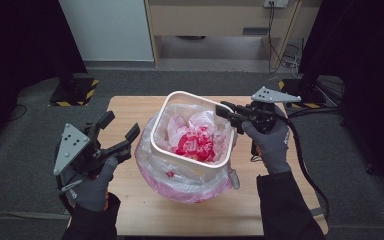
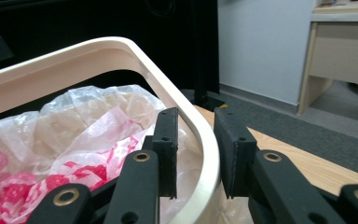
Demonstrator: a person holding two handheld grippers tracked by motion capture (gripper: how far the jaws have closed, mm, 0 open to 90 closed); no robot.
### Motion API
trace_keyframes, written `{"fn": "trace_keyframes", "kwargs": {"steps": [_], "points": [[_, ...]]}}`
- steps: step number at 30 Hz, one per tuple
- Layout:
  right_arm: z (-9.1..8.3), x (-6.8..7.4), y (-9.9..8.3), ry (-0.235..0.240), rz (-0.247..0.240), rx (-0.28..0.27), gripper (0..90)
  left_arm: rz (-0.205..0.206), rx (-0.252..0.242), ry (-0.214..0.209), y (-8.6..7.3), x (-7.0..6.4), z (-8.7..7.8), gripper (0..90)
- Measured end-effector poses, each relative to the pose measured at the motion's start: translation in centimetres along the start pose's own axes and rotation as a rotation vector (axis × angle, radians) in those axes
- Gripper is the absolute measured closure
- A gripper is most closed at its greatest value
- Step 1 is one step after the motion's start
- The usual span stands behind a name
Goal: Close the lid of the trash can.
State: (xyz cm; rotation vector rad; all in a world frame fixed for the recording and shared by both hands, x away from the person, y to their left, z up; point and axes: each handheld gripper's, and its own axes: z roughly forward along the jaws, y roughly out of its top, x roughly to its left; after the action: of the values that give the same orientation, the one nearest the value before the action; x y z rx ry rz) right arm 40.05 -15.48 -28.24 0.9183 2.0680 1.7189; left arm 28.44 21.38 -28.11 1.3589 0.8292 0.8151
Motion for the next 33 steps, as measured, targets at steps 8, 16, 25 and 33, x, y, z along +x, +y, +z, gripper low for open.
{"fn": "trace_keyframes", "kwargs": {"steps": [8,16,25,33], "points": [[0.5,0.3,-0.3,-0.029,-0.008,0.009,70.5,0.078,-0.002,-0.041,0.0,-2.1,1.6,19.3],[0.3,0.3,-0.3,0.001,-0.014,0.004,63.3,0.136,0.067,-0.003,-0.4,-3.0,2.5,20.5],[0.0,0.0,-0.4,0.048,0.014,-0.016,63.0,0.142,0.094,0.009,-0.1,-2.5,2.4,22.0],[-0.3,-0.1,-0.2,0.016,-0.014,-0.013,73.4,0.119,0.066,-0.001,-0.4,-2.4,2.6,22.5]]}}
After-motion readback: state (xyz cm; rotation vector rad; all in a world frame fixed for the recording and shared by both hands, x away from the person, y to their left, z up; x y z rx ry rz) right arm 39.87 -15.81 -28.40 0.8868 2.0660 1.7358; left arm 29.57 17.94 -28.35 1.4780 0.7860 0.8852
